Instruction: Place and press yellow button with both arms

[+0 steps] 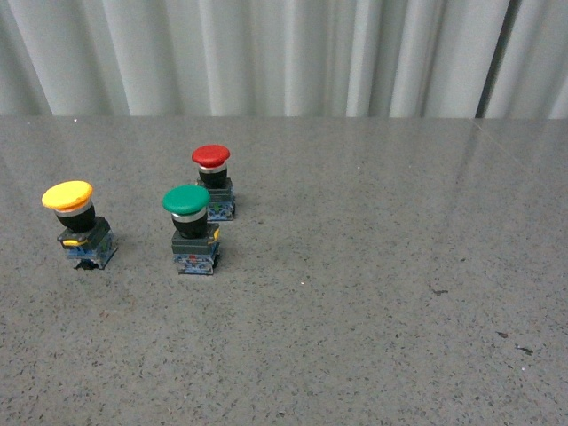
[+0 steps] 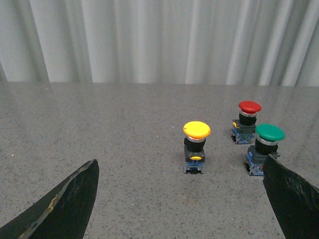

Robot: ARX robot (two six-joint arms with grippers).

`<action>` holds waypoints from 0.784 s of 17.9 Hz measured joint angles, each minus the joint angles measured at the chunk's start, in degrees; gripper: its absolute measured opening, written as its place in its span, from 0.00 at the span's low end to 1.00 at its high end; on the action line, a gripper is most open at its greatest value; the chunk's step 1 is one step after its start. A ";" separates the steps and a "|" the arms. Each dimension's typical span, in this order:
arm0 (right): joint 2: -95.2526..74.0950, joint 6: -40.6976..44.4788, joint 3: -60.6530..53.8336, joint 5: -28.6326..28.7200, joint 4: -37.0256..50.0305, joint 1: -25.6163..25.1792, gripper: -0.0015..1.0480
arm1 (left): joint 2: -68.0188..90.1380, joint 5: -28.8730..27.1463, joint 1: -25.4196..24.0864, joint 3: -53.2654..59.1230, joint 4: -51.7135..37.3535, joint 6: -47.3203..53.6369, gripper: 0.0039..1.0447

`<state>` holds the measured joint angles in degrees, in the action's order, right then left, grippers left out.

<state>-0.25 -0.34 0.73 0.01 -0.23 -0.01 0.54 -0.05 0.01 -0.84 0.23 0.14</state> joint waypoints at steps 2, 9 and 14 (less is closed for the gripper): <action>0.00 0.00 0.00 0.00 -0.02 0.00 0.94 | 0.00 0.00 0.00 0.00 0.02 0.00 0.94; 0.00 0.00 0.00 0.00 -0.02 0.00 0.94 | 0.00 0.02 0.00 0.00 0.00 0.00 0.94; 0.00 0.00 0.00 0.00 -0.02 0.00 0.94 | 0.00 0.00 0.00 0.00 0.02 0.00 0.94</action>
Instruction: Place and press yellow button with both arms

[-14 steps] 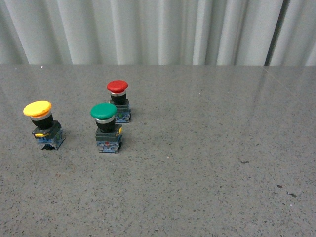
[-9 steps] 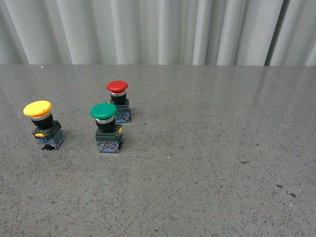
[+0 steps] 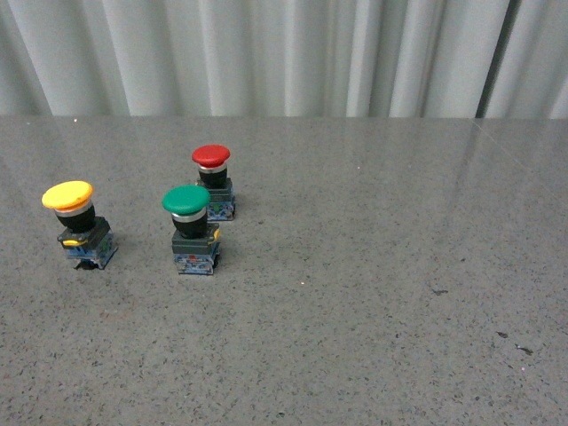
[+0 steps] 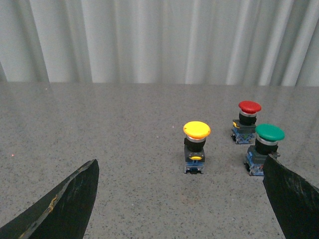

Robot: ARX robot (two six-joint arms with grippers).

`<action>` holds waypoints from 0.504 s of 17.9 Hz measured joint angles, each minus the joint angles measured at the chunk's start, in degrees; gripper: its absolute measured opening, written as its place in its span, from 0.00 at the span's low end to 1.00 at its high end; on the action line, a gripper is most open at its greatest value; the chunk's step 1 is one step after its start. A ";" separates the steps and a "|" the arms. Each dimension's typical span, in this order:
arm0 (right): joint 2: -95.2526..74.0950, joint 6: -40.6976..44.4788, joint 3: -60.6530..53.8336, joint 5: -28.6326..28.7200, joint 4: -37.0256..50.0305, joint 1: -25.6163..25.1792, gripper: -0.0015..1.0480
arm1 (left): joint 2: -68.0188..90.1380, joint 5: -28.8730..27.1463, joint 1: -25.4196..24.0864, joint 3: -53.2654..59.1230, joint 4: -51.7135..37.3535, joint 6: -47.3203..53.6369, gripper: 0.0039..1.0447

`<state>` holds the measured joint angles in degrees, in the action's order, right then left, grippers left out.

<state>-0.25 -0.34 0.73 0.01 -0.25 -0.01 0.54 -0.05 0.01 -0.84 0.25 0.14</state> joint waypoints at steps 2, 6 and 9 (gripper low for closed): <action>0.00 0.00 0.00 0.00 0.02 0.00 0.94 | 0.00 0.00 0.00 0.00 -0.02 0.00 0.94; 0.00 0.00 0.00 0.00 0.00 0.00 0.94 | 0.00 0.00 0.00 0.00 -0.02 0.00 0.94; 0.00 0.02 0.00 0.17 0.13 0.00 0.94 | 16.94 -24.94 6.12 -8.33 5.86 -7.26 0.94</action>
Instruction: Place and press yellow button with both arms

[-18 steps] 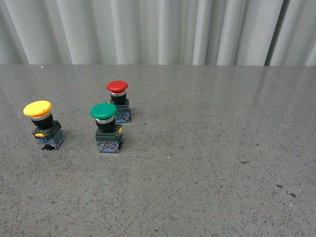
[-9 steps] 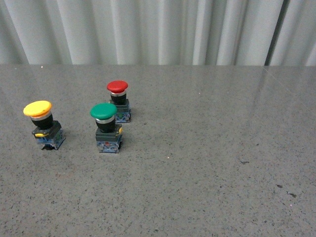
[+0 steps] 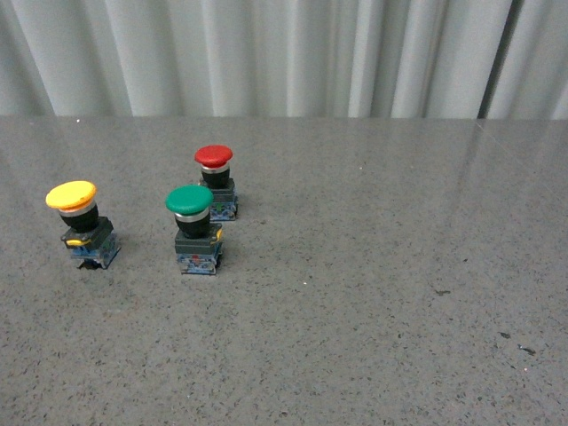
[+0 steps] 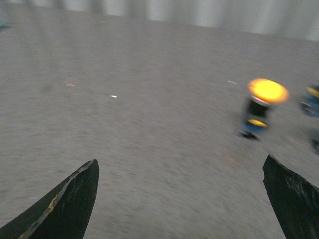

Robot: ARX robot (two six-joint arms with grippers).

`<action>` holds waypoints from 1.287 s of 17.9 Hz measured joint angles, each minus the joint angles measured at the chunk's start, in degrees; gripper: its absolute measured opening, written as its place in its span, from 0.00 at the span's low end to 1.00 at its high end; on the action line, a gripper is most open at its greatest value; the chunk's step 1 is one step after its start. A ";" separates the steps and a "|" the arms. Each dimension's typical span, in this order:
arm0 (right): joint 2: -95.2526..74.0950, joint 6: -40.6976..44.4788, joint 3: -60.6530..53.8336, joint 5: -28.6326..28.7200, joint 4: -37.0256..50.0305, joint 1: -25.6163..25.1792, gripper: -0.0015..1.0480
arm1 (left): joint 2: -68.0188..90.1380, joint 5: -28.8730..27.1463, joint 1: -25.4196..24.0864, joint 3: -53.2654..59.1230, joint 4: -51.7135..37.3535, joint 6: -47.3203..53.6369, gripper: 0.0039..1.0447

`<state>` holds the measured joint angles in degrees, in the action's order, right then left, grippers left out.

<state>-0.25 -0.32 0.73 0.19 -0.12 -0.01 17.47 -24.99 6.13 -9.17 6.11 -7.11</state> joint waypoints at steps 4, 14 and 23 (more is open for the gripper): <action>0.00 -0.02 0.00 -0.17 -0.11 0.00 0.94 | 24.96 4.52 -8.76 -14.38 -20.98 2.38 0.94; 0.00 -0.02 0.00 -0.15 -0.11 0.00 0.94 | 67.82 14.75 -0.52 -40.85 -15.82 7.80 0.94; 0.00 -0.02 0.00 -0.15 -0.11 0.00 0.94 | 74.34 14.53 5.20 -36.61 -16.63 5.57 0.94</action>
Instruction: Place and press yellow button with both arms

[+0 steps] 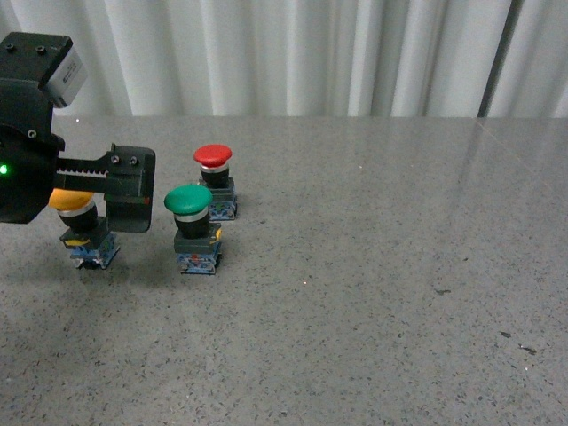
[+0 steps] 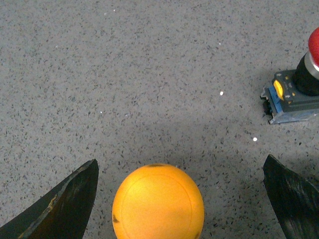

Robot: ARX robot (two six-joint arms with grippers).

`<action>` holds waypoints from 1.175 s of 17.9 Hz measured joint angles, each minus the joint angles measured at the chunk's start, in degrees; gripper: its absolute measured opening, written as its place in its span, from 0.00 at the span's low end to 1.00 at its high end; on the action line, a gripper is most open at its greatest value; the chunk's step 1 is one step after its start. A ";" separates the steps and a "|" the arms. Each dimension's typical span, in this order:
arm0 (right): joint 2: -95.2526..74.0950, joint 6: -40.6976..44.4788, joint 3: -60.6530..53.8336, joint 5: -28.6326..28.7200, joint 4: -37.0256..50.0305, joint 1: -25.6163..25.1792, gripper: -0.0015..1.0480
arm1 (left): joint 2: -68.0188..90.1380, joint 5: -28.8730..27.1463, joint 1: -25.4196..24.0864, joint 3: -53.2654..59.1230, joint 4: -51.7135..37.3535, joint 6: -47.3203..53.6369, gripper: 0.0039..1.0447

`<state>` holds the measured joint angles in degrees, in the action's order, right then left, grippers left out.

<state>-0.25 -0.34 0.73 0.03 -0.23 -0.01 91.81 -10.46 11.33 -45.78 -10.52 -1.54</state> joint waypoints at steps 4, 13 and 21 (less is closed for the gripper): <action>0.00 0.00 0.00 -0.02 0.00 0.00 0.94 | -0.48 -0.94 -0.31 2.16 -0.68 0.09 0.93; 0.00 0.00 0.00 -0.02 0.00 0.00 0.94 | -3.72 -1.68 -0.28 2.49 0.35 0.52 0.32; 0.00 0.00 0.00 0.00 0.02 0.00 0.94 | -5.73 -8.44 16.66 -17.86 6.54 1.18 0.31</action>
<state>-0.25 -0.34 0.73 0.03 -0.21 -0.01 86.08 -18.90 27.99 -63.64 -3.99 -0.36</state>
